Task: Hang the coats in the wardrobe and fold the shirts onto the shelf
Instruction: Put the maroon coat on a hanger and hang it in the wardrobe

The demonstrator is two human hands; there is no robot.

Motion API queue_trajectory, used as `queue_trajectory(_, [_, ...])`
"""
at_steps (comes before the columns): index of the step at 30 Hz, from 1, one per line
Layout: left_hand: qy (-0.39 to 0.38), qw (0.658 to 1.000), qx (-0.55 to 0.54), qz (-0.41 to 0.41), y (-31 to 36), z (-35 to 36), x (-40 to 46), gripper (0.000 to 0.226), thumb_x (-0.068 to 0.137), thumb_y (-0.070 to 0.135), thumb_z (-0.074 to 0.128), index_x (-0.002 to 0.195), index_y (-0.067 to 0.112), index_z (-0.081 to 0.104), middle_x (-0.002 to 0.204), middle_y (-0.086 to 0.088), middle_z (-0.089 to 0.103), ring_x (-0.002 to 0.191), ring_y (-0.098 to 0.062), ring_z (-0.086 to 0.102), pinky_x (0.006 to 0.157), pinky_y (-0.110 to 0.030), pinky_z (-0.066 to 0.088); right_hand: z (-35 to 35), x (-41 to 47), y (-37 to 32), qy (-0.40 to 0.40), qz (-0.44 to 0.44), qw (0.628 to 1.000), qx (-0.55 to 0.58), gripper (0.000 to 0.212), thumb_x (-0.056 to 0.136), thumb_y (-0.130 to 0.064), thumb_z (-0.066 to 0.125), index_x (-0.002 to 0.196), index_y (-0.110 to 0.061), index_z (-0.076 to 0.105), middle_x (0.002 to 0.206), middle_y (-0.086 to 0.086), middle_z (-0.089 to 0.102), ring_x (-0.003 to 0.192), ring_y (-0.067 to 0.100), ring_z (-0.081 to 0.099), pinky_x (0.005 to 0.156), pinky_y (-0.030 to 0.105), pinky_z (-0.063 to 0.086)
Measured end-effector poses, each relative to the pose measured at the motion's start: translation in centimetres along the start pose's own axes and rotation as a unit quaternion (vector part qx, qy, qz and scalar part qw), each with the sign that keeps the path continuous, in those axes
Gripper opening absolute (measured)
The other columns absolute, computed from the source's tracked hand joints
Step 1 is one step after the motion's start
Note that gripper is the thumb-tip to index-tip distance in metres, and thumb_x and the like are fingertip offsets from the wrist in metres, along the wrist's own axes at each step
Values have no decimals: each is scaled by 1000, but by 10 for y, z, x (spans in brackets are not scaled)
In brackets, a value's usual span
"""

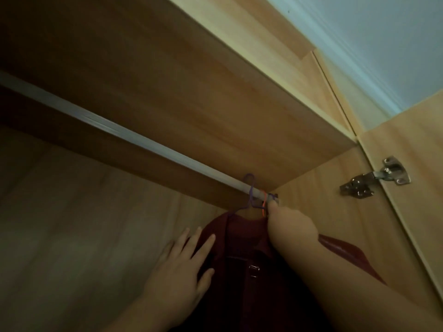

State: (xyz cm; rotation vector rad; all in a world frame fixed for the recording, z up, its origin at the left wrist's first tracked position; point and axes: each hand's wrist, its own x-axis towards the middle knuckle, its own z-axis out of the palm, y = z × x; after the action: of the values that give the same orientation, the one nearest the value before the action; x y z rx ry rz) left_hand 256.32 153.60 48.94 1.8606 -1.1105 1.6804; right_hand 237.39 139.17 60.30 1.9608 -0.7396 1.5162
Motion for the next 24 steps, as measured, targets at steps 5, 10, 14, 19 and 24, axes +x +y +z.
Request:
queue_trajectory(5, [-2,1000,-9,-18,-8,2,-14,64,92,58,30,152,36,24,158,-3,32,146,-23,27,114,-42,32,8,-12,-14,-1,-10,1000,-26,31,98,-13,34,126,-16,47,110,5,60,101,27,63,70,38,45])
queue_trajectory(10, [-42,999,-3,-32,-15,-10,-26,72,86,63,1,153,39,-8,165,1,-6,150,-18,-11,122,-39,5,-2,-29,-15,49,-19,997,-62,28,98,-20,36,120,-15,53,115,4,58,106,25,59,70,37,43])
queue_trajectory(14, [-58,997,-16,-42,-11,-27,-42,76,84,64,0,154,38,-4,165,0,-1,151,-20,-6,121,-38,7,-3,-59,-26,77,-64,989,-105,50,94,-37,45,137,-12,52,133,14,54,125,33,45,99,51,35])
queue_trajectory(19, [-112,993,-19,-42,-10,-43,-88,76,81,65,-3,153,40,-12,165,2,-5,151,-18,-10,122,-37,5,10,-145,-51,25,-209,976,-52,61,95,-42,43,151,-19,38,159,12,30,150,31,18,117,62,1])
queue_trajectory(24, [-161,983,-54,-74,-12,-39,-165,75,84,66,4,154,40,-5,165,0,1,151,-21,-5,122,-42,13,29,-256,-59,-80,-232,969,-12,62,90,-42,52,147,-18,46,155,13,38,147,32,27,117,64,8])
